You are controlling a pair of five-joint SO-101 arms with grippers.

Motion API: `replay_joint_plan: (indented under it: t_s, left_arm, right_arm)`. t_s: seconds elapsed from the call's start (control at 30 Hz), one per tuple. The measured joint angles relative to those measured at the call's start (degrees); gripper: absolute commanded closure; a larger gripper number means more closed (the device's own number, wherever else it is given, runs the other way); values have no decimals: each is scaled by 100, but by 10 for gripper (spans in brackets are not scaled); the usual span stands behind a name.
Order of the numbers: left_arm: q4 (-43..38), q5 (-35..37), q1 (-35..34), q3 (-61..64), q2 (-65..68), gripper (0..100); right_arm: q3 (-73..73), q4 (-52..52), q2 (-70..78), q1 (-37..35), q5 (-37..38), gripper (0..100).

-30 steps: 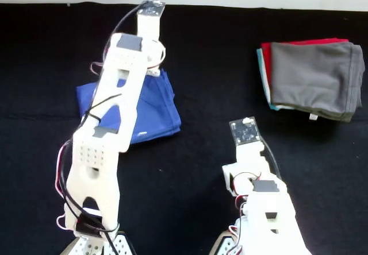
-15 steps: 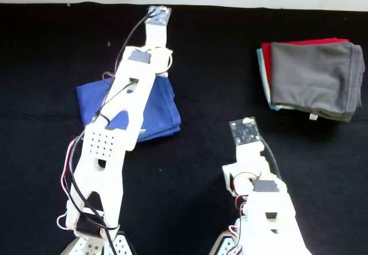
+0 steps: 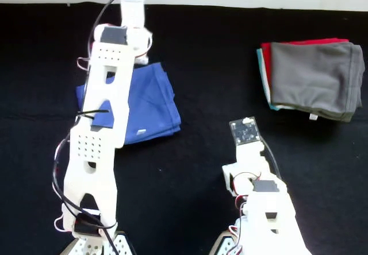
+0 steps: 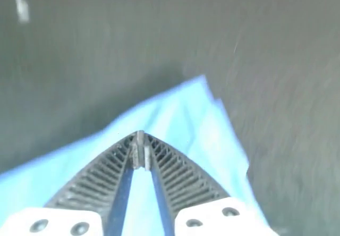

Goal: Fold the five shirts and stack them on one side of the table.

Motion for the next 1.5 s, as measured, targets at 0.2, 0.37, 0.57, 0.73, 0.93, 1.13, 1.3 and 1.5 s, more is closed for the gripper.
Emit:
replay_joint_plan:
  t_s: [0.2, 0.37, 0.57, 0.73, 0.93, 1.13, 1.3, 1.5]
  left_arm:
    - [35, -9, -466, 791, -9, 987]
    - [-527, 0, -897, 1363, 220, 990]
    - [-782, 18, -1284, 1389, 475, 990]
    - [-703, 18, -1284, 1327, 475, 990]
    - [316, 9, -1029, 580, 237, 990]
    - [1064, 0, -9, -141, -35, 990]
    - [1477, 0, 879, -176, 158, 990]
    - [1609, 0, 1477, -185, 958, 990]
  right_arm:
    - [0, 0, 0, 0, 0, 993]
    - [0, 0, 0, 0, 0, 993]
    - [0, 0, 0, 0, 0, 993]
    - [0, 0, 0, 0, 0, 993]
    - [0, 0, 0, 0, 0, 993]
    - [0, 0, 0, 0, 0, 993]
    - [0, 0, 0, 0, 0, 993]
    - [0, 0, 0, 0, 0, 993]
